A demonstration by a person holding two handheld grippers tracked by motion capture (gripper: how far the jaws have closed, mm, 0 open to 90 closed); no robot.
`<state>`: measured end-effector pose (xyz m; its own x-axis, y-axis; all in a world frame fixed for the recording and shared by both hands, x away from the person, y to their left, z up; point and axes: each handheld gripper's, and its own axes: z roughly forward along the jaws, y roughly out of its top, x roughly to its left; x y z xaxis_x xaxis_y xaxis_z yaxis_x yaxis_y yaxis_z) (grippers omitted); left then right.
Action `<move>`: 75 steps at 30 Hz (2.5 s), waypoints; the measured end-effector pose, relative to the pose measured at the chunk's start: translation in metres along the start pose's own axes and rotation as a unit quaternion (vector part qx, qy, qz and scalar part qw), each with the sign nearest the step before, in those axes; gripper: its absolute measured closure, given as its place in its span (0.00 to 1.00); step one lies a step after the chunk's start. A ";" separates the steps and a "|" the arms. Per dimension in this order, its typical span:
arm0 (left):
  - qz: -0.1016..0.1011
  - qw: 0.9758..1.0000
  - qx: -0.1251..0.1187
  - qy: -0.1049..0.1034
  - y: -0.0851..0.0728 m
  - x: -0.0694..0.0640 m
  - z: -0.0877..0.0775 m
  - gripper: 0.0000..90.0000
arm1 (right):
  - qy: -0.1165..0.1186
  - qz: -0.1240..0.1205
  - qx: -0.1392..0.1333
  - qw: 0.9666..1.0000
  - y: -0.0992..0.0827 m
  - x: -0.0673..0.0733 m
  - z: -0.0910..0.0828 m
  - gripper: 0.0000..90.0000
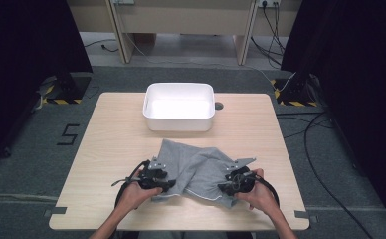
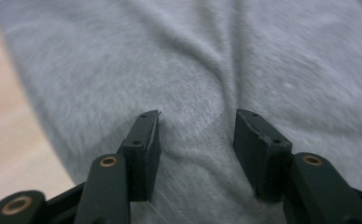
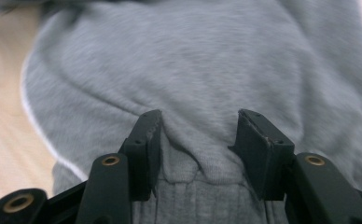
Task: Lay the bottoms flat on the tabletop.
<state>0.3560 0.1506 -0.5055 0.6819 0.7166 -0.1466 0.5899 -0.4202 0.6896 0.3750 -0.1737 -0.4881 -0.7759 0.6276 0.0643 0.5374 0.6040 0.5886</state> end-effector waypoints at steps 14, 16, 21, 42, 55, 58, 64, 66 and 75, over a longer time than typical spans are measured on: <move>0.015 0.998 -0.011 -0.063 -0.014 -0.050 -0.001 0.54 | -0.067 0.032 0.012 0.997 0.016 -0.063 -0.016 0.52; 0.017 0.998 -0.019 -0.060 -0.010 -0.051 -0.003 0.51 | -0.075 0.041 -0.002 0.996 0.015 -0.062 -0.022 0.51; -0.002 0.999 -0.047 -0.027 0.009 -0.025 -0.004 0.50 | -0.085 0.048 -0.046 0.994 0.007 -0.040 -0.039 0.48; 0.022 0.997 -0.036 0.063 -0.013 0.010 -0.003 0.52 | -0.133 0.070 -0.024 0.988 -0.010 -0.051 -0.013 0.56; 0.031 0.999 -0.020 0.021 -0.030 -0.005 -0.022 0.49 | -0.179 0.098 -0.031 0.978 0.041 -0.081 0.003 0.48; 0.014 0.999 -0.042 0.018 -0.019 0.002 -0.020 0.49 | -0.138 0.104 -0.071 0.982 0.042 -0.060 -0.004 0.47; 0.003 0.997 -0.067 0.025 0.012 0.016 -0.005 0.49 | -0.094 0.091 -0.089 0.987 0.024 -0.012 -0.008 0.45; 0.004 0.998 -0.060 0.027 0.017 0.019 0.003 0.49 | -0.084 0.086 -0.080 0.990 0.017 0.000 -0.004 0.45; 0.037 0.998 -0.028 0.039 -0.005 0.001 0.007 0.48 | -0.076 0.084 -0.040 0.993 0.010 -0.011 0.017 0.52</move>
<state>0.3564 0.1496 -0.5140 0.6862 0.7263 -0.0400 0.5121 -0.4433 0.7356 0.3947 -0.1663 -0.4965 -0.6155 0.7866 0.0485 0.6225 0.4475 0.6421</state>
